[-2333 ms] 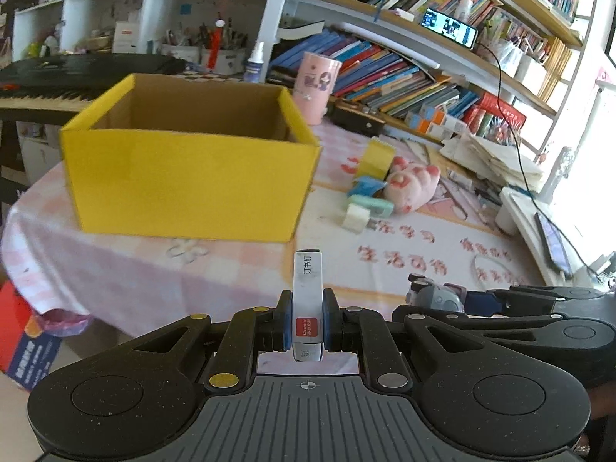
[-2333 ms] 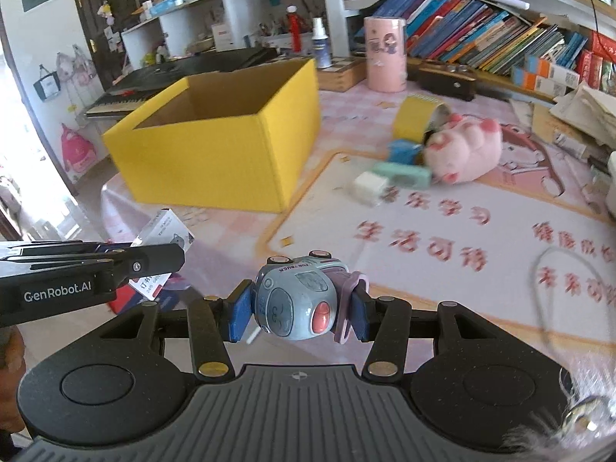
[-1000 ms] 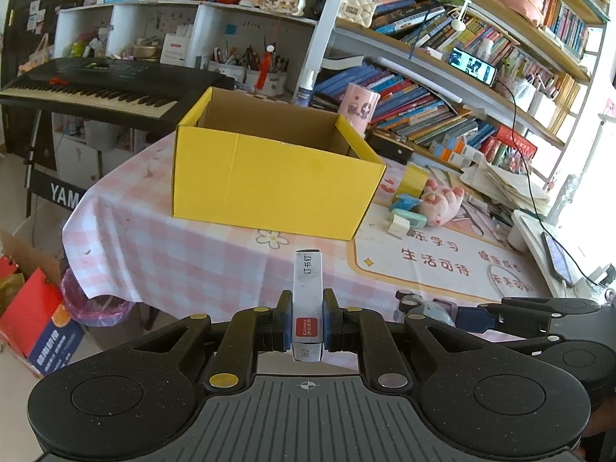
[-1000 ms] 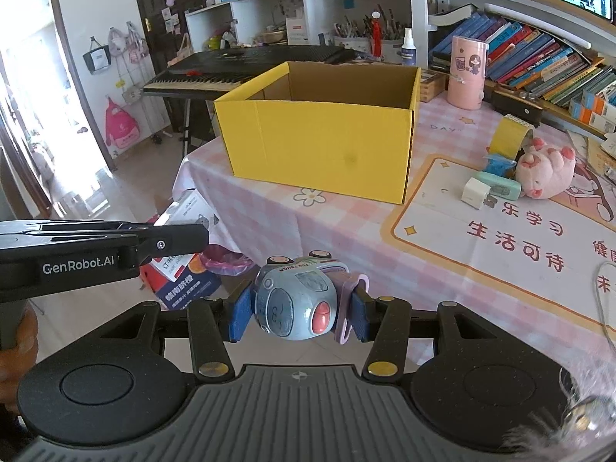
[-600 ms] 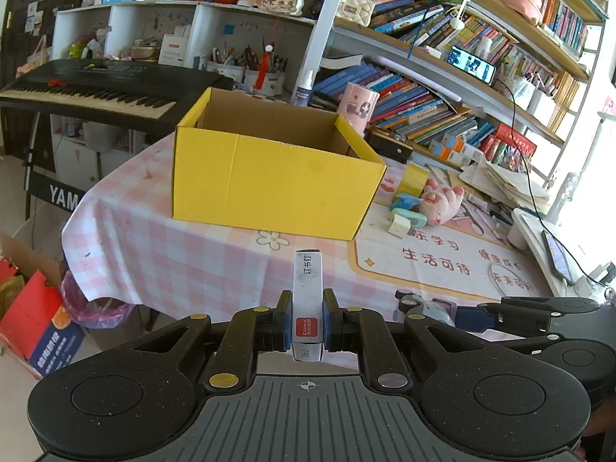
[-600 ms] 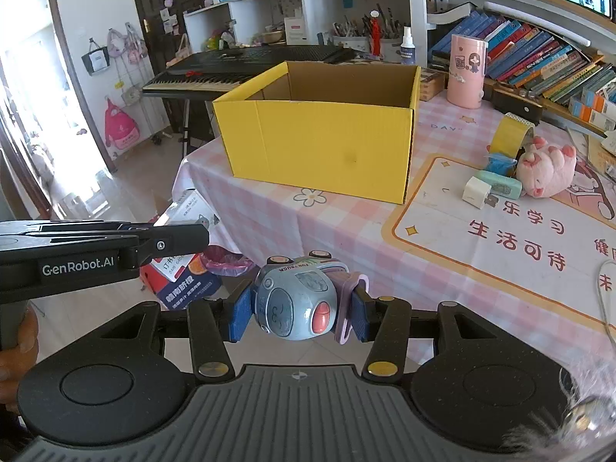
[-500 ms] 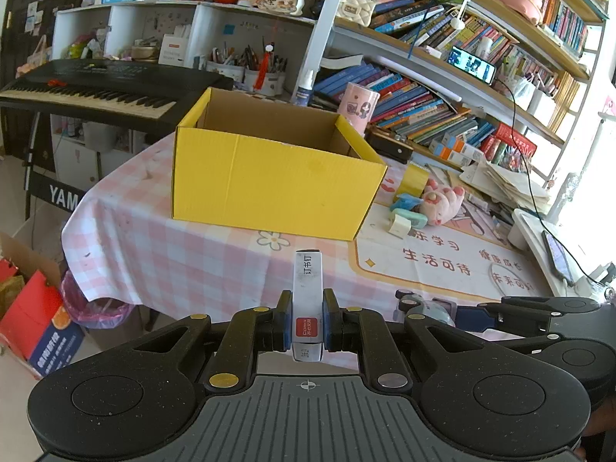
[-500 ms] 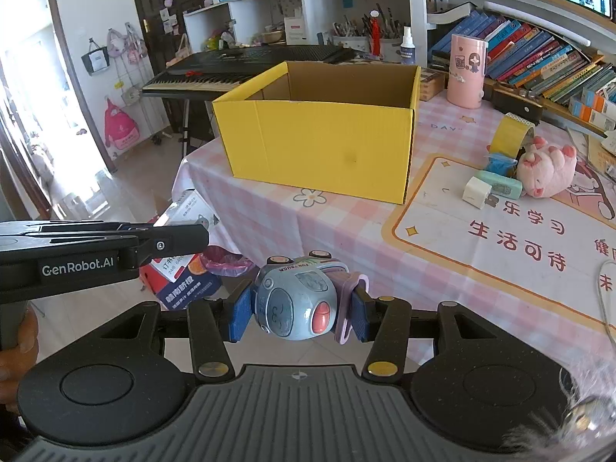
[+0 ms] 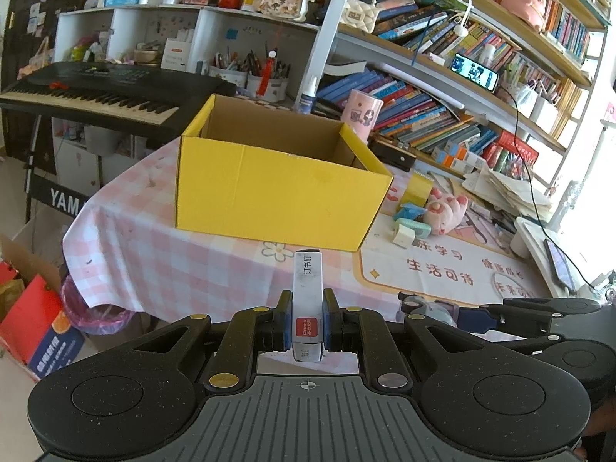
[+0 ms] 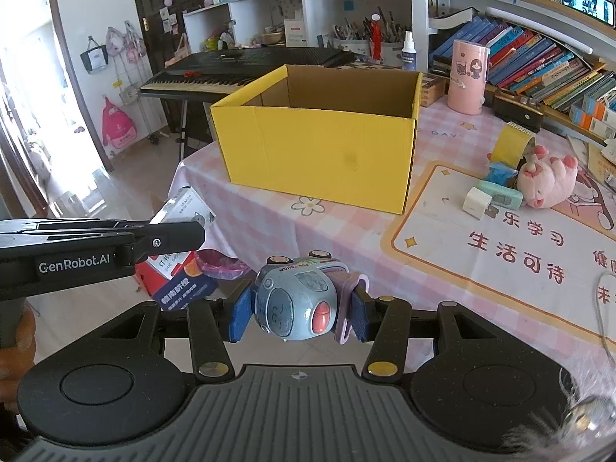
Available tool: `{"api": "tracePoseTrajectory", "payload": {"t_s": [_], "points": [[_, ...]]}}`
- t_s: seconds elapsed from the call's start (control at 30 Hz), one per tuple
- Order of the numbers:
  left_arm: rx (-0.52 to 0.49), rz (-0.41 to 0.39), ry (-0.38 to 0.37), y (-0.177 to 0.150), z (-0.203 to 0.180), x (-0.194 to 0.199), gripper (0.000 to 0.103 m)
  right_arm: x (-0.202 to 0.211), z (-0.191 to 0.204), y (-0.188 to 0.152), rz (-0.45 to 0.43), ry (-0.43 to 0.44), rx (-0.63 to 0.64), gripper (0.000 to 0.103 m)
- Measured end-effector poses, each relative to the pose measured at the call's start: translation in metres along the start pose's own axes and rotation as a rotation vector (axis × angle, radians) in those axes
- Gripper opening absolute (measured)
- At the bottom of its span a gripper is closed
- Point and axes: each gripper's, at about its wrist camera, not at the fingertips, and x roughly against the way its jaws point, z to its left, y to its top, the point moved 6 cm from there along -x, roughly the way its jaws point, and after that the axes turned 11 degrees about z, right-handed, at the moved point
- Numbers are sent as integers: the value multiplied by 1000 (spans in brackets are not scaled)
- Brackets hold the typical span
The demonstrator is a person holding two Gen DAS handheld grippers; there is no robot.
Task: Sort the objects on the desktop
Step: 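Lift both held objects and carry them over the yellow box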
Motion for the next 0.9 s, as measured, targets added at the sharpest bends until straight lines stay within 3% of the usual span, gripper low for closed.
{"api": "tracePoseTrajectory", "payload": {"t_s": [0.27,0.43,0.9], "points": [[15,-15,14,8,6,-1,14,-5,0,9,-2,3,13,48],[16,-47,25,20,7,0,14,-2,-6,24,-51,-12,19,48],[46,-205,65,100,13,-5,14,7,-32,119,-219,37,50,48]]}}
